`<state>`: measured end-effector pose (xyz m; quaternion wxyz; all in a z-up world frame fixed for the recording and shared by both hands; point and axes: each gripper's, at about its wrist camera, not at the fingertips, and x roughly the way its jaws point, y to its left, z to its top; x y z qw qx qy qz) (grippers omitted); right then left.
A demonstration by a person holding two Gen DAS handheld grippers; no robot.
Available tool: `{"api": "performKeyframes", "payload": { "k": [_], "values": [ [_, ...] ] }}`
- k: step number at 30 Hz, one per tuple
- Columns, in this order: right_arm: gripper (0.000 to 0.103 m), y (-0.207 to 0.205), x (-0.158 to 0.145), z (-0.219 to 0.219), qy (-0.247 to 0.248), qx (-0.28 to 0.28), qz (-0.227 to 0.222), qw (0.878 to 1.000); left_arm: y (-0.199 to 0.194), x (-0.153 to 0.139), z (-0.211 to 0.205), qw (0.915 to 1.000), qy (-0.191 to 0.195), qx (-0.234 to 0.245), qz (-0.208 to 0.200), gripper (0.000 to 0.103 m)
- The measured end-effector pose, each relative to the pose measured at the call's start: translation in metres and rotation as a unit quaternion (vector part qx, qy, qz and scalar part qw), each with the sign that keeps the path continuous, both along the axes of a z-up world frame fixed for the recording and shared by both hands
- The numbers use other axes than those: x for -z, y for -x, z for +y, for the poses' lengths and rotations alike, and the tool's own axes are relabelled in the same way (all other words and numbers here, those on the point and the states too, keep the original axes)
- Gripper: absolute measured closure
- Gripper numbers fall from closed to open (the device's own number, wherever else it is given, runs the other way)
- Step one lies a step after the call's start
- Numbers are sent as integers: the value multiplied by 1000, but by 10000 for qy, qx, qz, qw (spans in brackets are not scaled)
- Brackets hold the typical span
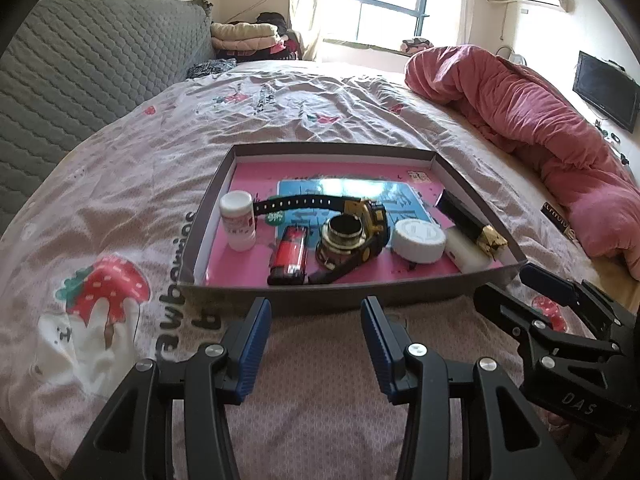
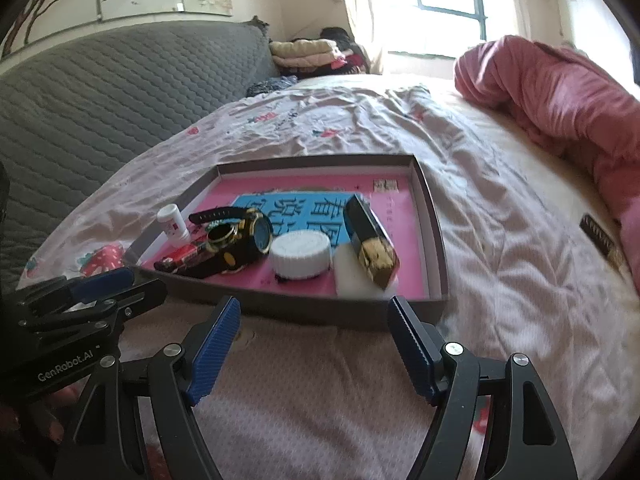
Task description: Organize rigid objects
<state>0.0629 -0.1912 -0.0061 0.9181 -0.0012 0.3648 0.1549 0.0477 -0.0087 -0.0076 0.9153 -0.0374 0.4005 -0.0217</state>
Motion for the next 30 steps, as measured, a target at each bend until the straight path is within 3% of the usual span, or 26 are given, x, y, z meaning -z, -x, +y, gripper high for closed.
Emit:
{"api": "performKeyframes", "payload": {
  "k": [14, 30],
  "values": [
    [26, 39, -6, 8, 257, -24, -22, 9997, 33, -9, -3, 9999, -141, -65, 21, 57],
    [26, 66, -15, 7, 280, 30, -141, 9995, 57, -20, 6, 9997, -26, -228, 11, 57]
  ]
}}
